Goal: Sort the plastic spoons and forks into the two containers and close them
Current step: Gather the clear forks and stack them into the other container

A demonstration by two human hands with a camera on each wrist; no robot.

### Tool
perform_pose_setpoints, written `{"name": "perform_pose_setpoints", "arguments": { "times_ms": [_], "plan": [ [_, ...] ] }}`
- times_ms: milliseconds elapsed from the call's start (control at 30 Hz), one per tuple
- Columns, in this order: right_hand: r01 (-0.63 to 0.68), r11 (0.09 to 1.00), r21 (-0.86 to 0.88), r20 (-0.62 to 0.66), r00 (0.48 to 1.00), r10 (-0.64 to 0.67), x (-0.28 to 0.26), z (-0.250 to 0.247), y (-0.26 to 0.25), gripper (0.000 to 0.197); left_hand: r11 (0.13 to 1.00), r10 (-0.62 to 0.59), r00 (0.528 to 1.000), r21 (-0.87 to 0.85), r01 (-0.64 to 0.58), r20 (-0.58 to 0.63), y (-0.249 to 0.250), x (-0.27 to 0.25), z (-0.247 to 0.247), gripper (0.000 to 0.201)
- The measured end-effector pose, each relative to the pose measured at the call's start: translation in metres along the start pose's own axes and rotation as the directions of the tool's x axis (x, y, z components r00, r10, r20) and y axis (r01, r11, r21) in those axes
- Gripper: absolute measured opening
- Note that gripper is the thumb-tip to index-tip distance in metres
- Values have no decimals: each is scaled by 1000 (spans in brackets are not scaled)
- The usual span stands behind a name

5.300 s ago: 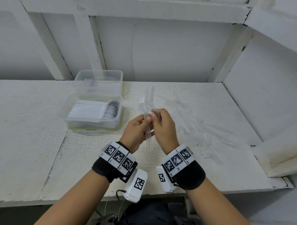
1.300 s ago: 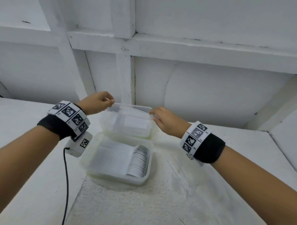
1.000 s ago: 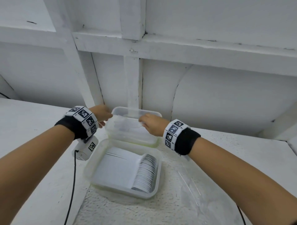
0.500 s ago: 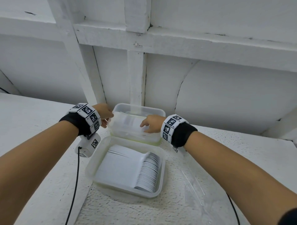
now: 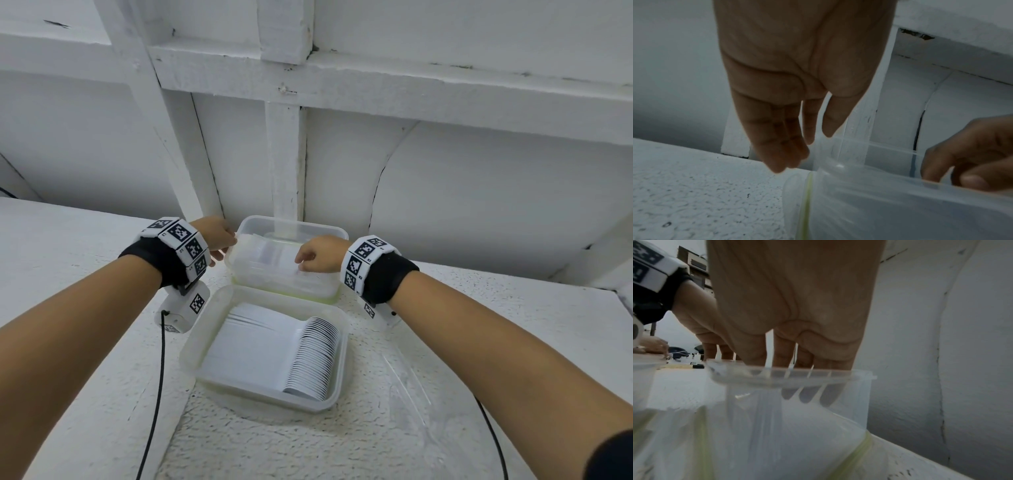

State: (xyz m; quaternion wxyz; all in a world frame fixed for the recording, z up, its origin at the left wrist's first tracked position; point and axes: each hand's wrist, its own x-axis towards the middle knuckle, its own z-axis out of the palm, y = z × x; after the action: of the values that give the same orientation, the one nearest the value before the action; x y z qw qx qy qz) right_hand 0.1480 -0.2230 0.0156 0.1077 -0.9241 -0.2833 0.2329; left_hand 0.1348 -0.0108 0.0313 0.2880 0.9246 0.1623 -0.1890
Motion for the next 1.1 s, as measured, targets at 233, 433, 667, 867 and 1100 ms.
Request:
{"name": "perform_pose_setpoints", "arguments": {
  "times_ms": [233,433,667,867,1100],
  "plan": [
    [27,993,114,-146,989,-10,-46,-23,3,32,980,131,988,160,-116,-84,14,-25,-6,28],
    [-9,985,171,-222,974,48,-127,-22,20,32,919,393,913,89,-385,-108,49,-87,13,24],
    [-117,981,157,-225,963,150,-217,14,49,29,742,668,744,-97,-663,23,95,-176,90,16],
    [-221,943,248,-221,935,277,-259,54,72,28,640,728,638,86,-763,251,112,-194,173,24],
    [-255,910,328,-198,923,330,-294,82,87,26,335,456,671,585,-738,585,104,-194,231,35]
  ]
}}
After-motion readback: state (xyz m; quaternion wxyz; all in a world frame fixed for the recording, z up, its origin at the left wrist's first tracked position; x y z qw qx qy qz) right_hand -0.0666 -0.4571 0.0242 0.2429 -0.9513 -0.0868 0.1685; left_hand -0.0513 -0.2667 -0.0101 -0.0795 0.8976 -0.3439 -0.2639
